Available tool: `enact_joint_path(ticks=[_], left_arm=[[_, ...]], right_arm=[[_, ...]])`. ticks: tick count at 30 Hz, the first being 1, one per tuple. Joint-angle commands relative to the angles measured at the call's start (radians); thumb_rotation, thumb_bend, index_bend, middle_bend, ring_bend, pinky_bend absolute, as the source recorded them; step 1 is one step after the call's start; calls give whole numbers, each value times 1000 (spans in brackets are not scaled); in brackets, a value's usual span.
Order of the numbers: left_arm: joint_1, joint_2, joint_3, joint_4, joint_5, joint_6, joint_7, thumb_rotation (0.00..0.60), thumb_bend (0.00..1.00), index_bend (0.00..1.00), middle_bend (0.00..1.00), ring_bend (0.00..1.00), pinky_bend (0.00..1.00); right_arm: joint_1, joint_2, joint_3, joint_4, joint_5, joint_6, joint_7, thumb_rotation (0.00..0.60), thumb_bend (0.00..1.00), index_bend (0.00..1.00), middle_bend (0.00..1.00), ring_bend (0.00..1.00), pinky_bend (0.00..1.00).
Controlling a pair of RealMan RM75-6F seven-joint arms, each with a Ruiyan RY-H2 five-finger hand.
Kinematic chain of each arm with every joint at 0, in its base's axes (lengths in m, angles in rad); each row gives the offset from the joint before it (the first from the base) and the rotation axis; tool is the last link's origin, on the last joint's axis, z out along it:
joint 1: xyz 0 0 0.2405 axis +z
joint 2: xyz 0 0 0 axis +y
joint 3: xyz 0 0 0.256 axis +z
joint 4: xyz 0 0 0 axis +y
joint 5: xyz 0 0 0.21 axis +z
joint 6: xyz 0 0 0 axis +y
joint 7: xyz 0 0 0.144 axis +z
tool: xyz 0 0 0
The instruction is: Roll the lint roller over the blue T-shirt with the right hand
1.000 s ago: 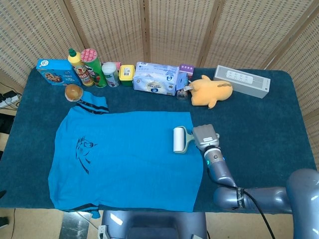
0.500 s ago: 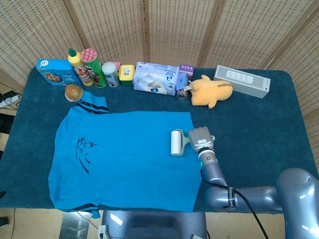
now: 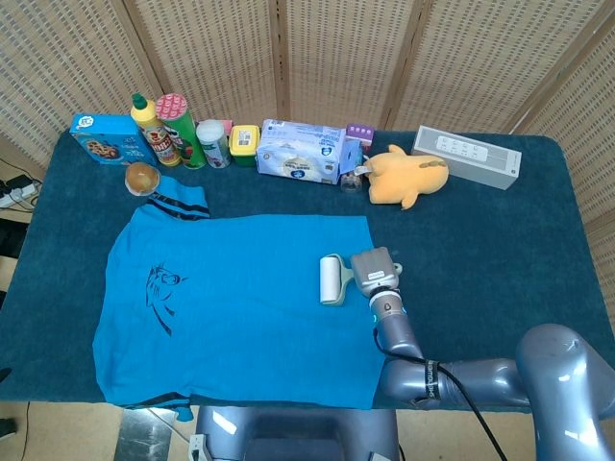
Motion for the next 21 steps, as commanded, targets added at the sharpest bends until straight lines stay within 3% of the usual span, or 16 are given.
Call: enact_joint_path(ticks=[1, 11, 21], left_arm=[[0, 1, 0, 2, 0, 0, -4, 600, 82, 0, 0, 0, 5], [3, 3, 8, 10, 21, 1, -17, 600, 81, 0, 0, 0, 5], [1, 5, 9, 15, 21, 1, -26, 600, 81, 0, 0, 0, 5]], right_arm=[[10, -18, 12, -2, 9, 13, -19, 600, 1000, 587, 734, 668, 942], [53, -126, 25, 30, 7, 92, -130, 600, 1000, 588, 735, 671, 947], [15, -90, 0, 22, -11, 110, -169, 600, 1000, 588, 735, 671, 947]])
